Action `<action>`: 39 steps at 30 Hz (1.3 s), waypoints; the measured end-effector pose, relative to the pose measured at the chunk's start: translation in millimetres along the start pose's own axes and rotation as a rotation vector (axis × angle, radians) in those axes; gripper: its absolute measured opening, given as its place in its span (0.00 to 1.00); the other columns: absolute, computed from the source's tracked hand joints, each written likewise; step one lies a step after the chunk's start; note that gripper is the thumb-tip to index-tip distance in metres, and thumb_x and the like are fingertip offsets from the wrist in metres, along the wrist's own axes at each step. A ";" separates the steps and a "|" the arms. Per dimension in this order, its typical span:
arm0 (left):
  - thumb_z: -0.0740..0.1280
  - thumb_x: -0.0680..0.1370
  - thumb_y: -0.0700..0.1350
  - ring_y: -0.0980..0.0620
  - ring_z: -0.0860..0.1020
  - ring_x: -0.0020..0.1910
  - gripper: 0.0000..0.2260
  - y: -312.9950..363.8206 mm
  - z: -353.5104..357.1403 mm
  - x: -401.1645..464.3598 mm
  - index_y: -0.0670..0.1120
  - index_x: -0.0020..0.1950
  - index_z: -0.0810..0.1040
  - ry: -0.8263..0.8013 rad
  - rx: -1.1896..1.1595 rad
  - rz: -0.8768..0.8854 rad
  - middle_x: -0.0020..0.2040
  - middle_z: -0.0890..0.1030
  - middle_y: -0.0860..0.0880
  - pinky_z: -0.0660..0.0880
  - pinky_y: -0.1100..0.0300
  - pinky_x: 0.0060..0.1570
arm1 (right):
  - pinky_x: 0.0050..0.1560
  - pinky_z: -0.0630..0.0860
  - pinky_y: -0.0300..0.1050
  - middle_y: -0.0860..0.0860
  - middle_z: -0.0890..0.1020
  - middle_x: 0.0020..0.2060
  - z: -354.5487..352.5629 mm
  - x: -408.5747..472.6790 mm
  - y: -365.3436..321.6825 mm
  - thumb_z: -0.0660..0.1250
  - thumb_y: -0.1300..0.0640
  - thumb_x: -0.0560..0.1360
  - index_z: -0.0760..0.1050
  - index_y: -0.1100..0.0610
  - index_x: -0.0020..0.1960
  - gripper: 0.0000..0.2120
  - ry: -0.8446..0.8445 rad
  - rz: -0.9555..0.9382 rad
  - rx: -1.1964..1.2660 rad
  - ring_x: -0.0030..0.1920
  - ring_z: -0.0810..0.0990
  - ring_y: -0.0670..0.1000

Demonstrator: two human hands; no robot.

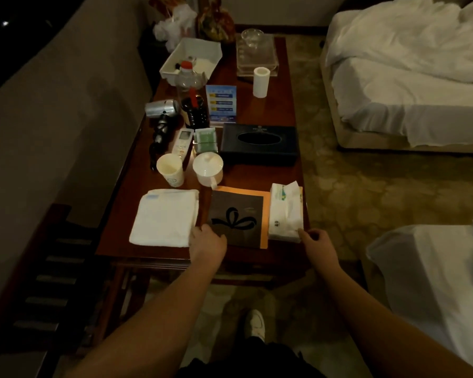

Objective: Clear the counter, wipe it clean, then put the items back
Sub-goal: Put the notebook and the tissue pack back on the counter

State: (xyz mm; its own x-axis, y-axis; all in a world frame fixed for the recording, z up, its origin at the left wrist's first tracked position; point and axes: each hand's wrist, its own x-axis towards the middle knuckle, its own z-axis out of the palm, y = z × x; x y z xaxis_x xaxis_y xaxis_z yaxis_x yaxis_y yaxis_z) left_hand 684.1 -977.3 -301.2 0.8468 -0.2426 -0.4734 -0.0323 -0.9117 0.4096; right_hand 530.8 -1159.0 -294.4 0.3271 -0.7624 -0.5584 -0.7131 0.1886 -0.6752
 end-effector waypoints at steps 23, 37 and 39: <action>0.68 0.78 0.45 0.47 0.77 0.49 0.18 6.4 30.9 16.9 0.42 0.64 0.70 -0.204 -0.580 -0.196 0.55 0.77 0.45 0.78 0.52 0.47 | 0.36 0.72 0.41 0.52 0.76 0.50 -20.9 44.7 7.4 0.61 0.53 0.80 0.69 0.58 0.64 0.16 -0.252 0.061 -0.024 0.44 0.77 0.49; 0.65 0.80 0.41 0.43 0.81 0.50 0.07 -24.8 21.5 -10.1 0.46 0.57 0.73 -0.204 -0.956 -0.224 0.57 0.78 0.43 0.81 0.52 0.45 | 0.50 0.77 0.51 0.57 0.71 0.67 -13.9 55.5 -3.9 0.66 0.56 0.77 0.61 0.54 0.74 0.28 -0.310 0.154 0.220 0.63 0.73 0.60; 0.64 0.80 0.41 0.44 0.81 0.50 0.09 -24.2 17.2 -9.6 0.46 0.60 0.72 -0.201 -0.944 -0.216 0.56 0.78 0.45 0.81 0.52 0.46 | 0.51 0.77 0.53 0.58 0.71 0.68 -12.6 55.2 -5.4 0.65 0.56 0.77 0.61 0.53 0.74 0.27 -0.301 0.149 0.224 0.62 0.74 0.61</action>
State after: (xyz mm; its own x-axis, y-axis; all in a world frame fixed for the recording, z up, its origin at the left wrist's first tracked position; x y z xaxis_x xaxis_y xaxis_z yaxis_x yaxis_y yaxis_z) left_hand 667.7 -958.6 -320.0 0.6763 -0.2334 -0.6987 0.6225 -0.3259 0.7115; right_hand 544.9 -1210.0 -315.5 0.4212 -0.5076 -0.7516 -0.6242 0.4390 -0.6463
